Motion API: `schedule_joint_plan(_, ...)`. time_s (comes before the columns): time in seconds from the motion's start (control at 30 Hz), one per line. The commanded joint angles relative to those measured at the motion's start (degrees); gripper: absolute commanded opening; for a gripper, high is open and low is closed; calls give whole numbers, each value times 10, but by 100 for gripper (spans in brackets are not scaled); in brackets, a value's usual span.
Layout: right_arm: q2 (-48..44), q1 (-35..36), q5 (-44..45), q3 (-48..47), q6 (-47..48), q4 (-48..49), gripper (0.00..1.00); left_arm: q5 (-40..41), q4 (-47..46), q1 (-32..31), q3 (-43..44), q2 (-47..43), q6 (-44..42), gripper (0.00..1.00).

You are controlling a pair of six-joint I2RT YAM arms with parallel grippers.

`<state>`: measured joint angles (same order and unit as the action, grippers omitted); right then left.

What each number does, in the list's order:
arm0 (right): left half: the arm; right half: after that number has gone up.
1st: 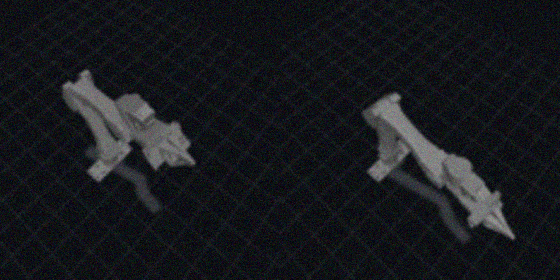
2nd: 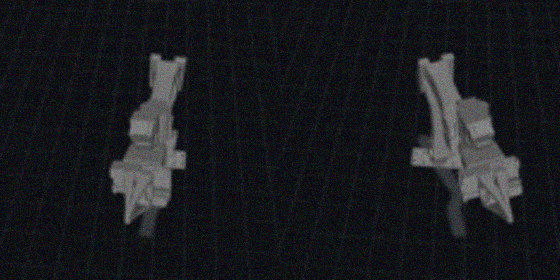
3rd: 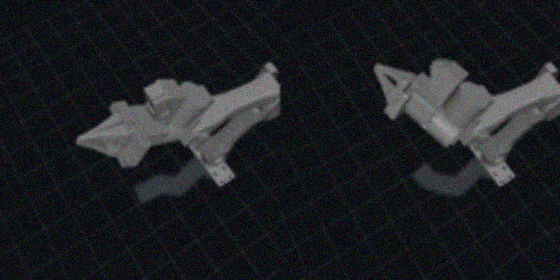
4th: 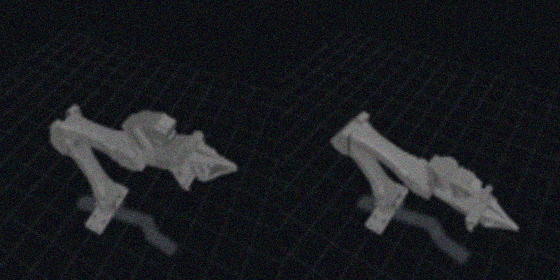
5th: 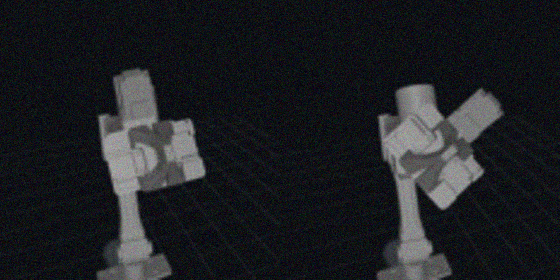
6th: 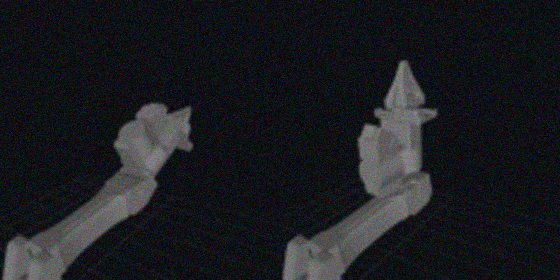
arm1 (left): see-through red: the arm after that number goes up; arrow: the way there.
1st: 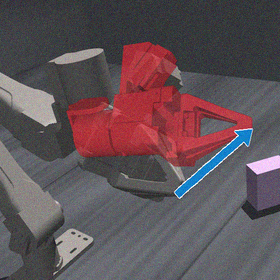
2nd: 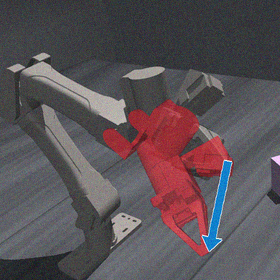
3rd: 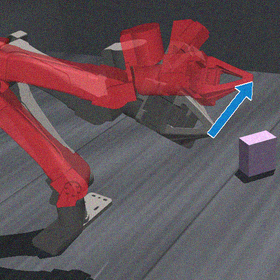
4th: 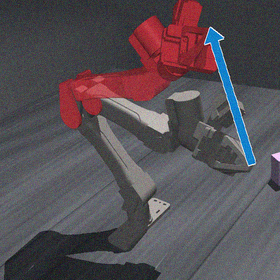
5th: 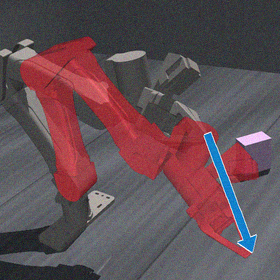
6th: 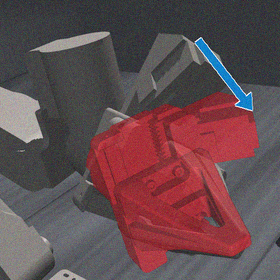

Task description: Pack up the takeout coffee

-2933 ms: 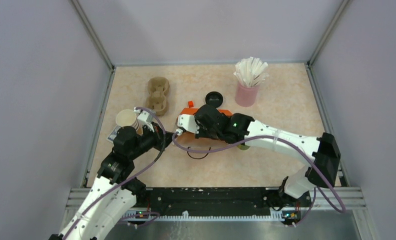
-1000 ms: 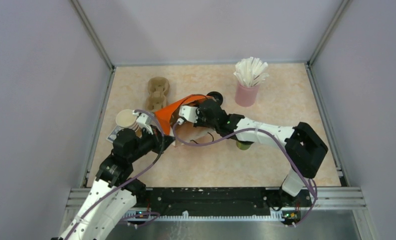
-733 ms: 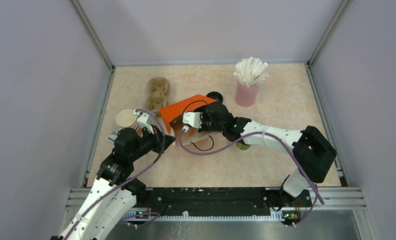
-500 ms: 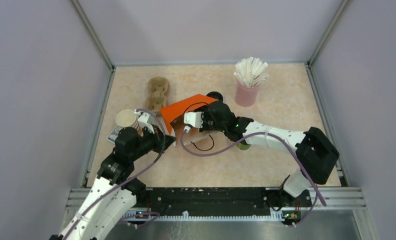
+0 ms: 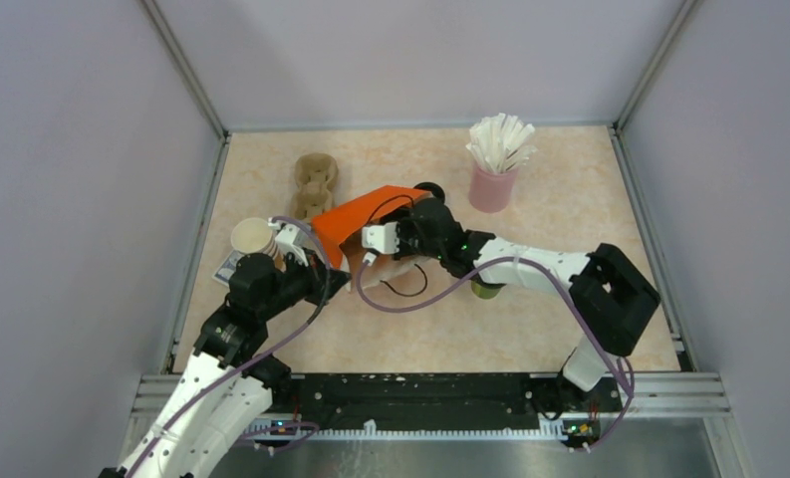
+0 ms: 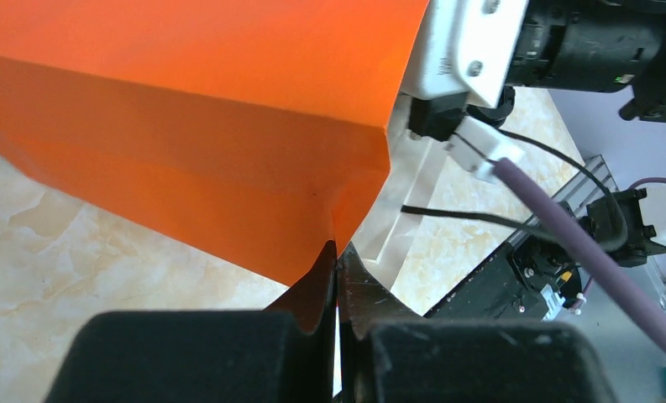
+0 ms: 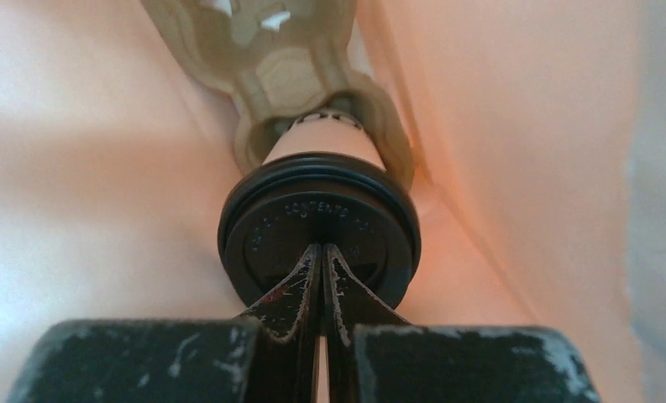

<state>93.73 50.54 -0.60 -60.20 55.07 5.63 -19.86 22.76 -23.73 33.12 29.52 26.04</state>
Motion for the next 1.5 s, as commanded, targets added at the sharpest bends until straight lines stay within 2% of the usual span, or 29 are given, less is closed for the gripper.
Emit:
schedule_joint_plan(0.0, 38, -7, -8, -42, 6, 23, 0, -11, -20, -1, -5, -8, 5, 0)
schedule_joint_plan(0.17, 45, -8, -6, -50, -6, 37, 0, -6, -16, -1, -7, -16, 6, 0)
schedule_joint_plan(0.37, -5, -8, -31, -29, -4, 45, 0, 3, -22, -1, -2, -14, 5, 0)
schedule_joint_plan(0.73, -152, -6, -87, -5, -29, -151, 0, -29, -42, -1, 36, 27, 8, 0)
schedule_joint_plan(1.07, -281, 19, -74, -2, -104, -221, 0, -55, -37, -1, 90, 55, 38, 0)
schedule_joint_plan(1.13, -304, 25, -59, -12, -143, -220, 3, -57, -37, -1, 95, 59, 46, 0)
schedule_joint_plan(1.47, -322, 12, 82, -99, -428, -211, 39, -73, -63, -1, 123, 91, 110, 0)
